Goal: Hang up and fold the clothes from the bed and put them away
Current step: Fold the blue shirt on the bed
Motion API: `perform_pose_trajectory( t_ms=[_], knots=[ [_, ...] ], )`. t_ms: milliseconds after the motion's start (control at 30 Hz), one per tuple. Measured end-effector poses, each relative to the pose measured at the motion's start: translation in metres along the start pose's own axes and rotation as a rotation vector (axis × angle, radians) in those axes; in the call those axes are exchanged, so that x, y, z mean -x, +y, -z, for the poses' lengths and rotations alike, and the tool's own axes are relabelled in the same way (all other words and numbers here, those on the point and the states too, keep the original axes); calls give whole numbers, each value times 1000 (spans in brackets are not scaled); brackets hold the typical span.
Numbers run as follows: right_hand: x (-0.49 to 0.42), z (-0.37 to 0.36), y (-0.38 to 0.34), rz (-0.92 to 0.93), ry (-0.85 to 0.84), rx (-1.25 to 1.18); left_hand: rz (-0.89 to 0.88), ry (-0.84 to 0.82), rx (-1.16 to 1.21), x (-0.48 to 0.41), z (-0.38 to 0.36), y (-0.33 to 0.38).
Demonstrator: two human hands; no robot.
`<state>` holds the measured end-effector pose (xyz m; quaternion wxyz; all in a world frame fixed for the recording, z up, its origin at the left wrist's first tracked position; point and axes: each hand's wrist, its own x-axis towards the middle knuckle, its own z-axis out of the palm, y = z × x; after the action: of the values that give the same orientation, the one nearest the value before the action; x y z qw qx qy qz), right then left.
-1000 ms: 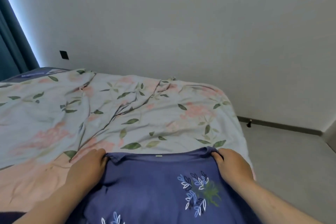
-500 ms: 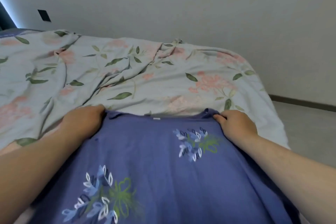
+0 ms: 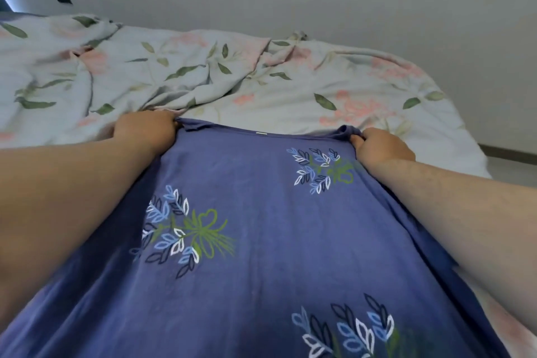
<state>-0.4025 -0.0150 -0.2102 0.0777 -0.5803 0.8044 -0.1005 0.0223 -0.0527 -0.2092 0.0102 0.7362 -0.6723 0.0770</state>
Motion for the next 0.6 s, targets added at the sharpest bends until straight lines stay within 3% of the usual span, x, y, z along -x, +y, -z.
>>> perform_pose_trajectory(
  t_ms=[133, 200, 333, 367, 467, 600],
  knots=[
    [25, 25, -4, -31, -193, -183, 163, -199, 33, 15, 21, 21],
    [56, 39, -9, -37, -146, -177, 231, -221, 101, 39, 32, 25],
    [154, 47, -8, 337, -25, 122, -9, 131, 106, 123, 74, 38],
    [177, 45, -6, 415, -49, 161, -82, 119, 151, 152, 84, 45],
    [237, 37, 5, 481, -160, 209, -232, -152, 216, 254, 93, 63],
    [309, 35, 32, 470, -218, 231, -317, -334, 166, 367, 84, 57]
  ],
)
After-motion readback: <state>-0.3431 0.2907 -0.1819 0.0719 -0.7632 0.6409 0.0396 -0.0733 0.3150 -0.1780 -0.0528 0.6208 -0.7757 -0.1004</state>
